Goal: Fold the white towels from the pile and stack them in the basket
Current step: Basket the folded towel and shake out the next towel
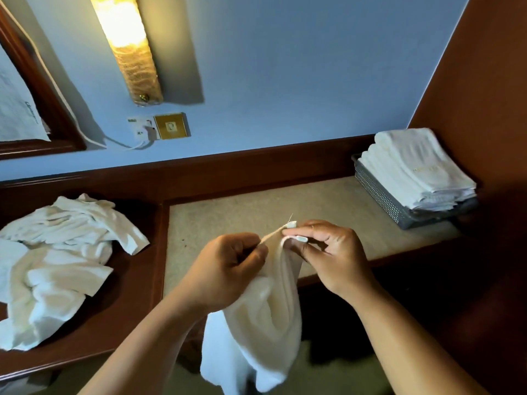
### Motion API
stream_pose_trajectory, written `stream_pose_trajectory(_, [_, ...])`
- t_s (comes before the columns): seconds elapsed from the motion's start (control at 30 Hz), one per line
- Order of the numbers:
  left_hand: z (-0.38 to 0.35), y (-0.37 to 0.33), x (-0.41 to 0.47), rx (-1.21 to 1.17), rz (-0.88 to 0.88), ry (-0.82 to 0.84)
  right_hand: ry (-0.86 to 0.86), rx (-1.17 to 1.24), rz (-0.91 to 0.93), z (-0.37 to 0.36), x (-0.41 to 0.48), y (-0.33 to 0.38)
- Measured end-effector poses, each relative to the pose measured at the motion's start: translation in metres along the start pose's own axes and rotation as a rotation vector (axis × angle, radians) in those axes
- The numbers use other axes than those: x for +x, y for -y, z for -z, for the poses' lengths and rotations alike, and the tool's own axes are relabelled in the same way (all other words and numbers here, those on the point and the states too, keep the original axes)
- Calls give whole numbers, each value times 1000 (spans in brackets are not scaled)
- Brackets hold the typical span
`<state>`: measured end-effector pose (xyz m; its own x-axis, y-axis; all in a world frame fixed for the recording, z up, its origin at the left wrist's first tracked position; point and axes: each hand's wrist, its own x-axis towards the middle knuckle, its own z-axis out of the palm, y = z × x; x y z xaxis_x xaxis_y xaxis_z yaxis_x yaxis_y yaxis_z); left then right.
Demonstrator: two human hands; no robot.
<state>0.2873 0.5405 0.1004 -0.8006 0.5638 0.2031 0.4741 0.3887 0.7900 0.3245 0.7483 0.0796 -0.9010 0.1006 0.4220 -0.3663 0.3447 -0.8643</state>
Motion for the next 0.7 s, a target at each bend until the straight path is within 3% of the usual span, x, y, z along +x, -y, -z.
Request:
stream_pose_trajectory(0.1, [-13, 1, 3, 79, -34, -74, 38, 36, -7, 18, 7, 5])
stream_pose_trajectory(0.2, [-32, 1, 5, 3, -47, -129, 89, 108, -29, 31, 16, 10])
stream_pose_trajectory(0.43, [-79, -11, -5, -492, 35, -345, 204, 84, -10, 48, 17, 10])
stream_pose_trajectory(0.6, [-98, -30, 0, -538, 19, -246, 173, 90, -40, 65, 13, 9])
stream_pose_trajectory(0.7, [-102, -40, 13, -570, 44, -276, 52, 158, -84, 70, 6, 4])
